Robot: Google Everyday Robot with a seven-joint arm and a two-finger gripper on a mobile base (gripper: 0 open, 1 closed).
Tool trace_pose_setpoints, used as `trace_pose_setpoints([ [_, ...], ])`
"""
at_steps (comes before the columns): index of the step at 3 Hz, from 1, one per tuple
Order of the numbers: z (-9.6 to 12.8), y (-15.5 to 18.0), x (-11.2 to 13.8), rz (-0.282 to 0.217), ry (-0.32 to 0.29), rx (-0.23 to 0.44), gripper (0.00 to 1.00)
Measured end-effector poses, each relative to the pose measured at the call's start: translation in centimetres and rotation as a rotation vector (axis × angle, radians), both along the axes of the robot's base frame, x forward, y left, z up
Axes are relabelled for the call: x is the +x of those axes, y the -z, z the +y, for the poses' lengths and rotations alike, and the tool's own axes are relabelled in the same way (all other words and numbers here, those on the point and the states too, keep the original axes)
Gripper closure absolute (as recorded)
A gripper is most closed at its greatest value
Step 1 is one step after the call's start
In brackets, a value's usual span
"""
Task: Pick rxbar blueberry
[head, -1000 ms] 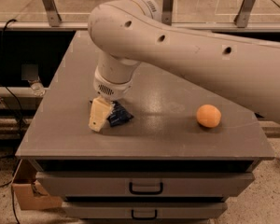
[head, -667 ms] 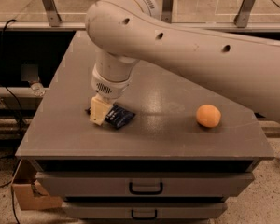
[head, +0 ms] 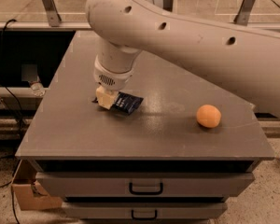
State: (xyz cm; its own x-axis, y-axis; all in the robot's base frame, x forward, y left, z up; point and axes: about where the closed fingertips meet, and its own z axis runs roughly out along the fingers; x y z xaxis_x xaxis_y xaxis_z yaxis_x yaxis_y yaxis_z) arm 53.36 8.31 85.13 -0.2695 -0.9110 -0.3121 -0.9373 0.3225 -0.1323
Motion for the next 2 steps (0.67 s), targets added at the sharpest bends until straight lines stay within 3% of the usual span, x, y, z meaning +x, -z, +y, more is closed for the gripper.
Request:
trace_pose_setpoints([
  [1,-0.4,-3.2,1.2,-0.066,-0.044,0.015,1.00],
  [2,-0.5,-5.2,2.1,-0.083,-0.099,0.043,1.00],
])
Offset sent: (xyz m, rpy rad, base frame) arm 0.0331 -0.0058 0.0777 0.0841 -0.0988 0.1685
